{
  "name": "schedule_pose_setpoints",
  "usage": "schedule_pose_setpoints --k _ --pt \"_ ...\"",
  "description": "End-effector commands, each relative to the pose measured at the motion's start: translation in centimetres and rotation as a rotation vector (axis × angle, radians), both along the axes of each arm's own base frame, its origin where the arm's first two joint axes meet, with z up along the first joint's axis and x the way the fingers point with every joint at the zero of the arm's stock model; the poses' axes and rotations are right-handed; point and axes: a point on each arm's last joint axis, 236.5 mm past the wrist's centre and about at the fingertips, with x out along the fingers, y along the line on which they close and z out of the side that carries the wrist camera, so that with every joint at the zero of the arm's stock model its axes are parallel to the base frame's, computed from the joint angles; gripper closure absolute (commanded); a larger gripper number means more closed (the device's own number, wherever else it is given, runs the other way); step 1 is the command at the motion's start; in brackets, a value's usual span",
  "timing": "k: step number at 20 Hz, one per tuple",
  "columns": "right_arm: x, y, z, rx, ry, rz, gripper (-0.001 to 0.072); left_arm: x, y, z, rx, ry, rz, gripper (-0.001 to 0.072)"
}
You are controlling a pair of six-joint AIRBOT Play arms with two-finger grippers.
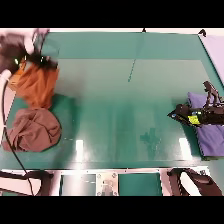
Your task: Fold the shirts.
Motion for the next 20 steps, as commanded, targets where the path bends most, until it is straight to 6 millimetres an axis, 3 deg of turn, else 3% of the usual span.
schedule_pose_setpoints --k 1,2,3,6,9,10,11,12,14,17,18,20 --pt "0.0 0.0 0.0 -0.003 -0.004 0.007 0.0461 -4.5 -13.5 11.1 -0.259 -0.113 -0.279 0.0687" --pt "0.1 0.0 0.1 -0.003 -0.005 0.007 0.0461 -6.4 -17.5 11.6 -0.307 -0.098 -0.365 0.0687" --pt "0.1 0.0 0.1 -0.003 -0.005 0.007 0.0461 -8.3 -20.6 10.8 -0.332 -0.056 -0.430 0.0687" --pt "0.0 0.0 0.1 -0.011 -0.010 0.028 0.0461 -14.9 -28.1 3.5 -0.359 0.185 -0.579 0.0686" --pt "0.0 0.0 0.1 -0.011 -0.010 0.028 0.0456 -19.9 -32.0 -4.5 -0.329 0.389 -0.646 0.0685" --pt "0.0 0.0 0.1 -0.011 -0.010 0.028 0.0410 -20.8 -32.4 -6.6 -0.313 0.429 -0.649 0.0681" --pt "0.0 0.0 0.1 -0.011 -0.010 0.028 0.0369 -21.1 -32.4 -7.8 -0.301 0.455 -0.646 0.0407" --pt "0.1 -0.1 0.1 -0.013 -0.013 0.027 0.0326 -21.2 -31.8 -8.3 -0.291 0.481 -0.634 0.0052" --pt "1.0 -1.3 0.9 -0.015 -0.024 -0.011 0.0309 -20.0 -29.0 -6.8 -0.269 0.505 -0.599 0.0036" --pt "3.2 -4.5 0.9 -0.017 -0.003 -0.081 0.0309 -15.6 -22.0 -3.1 -0.298 0.510 -0.440 0.0037" --pt "3.8 -5.5 -0.2 0.002 0.037 -0.111 0.0309 -14.8 -19.3 -3.1 -0.315 0.545 -0.362 0.0037" --pt "5.1 -5.9 -2.7 0.076 0.086 -0.101 0.0311 -15.1 -14.9 -5.0 -0.322 0.662 -0.264 0.0037"
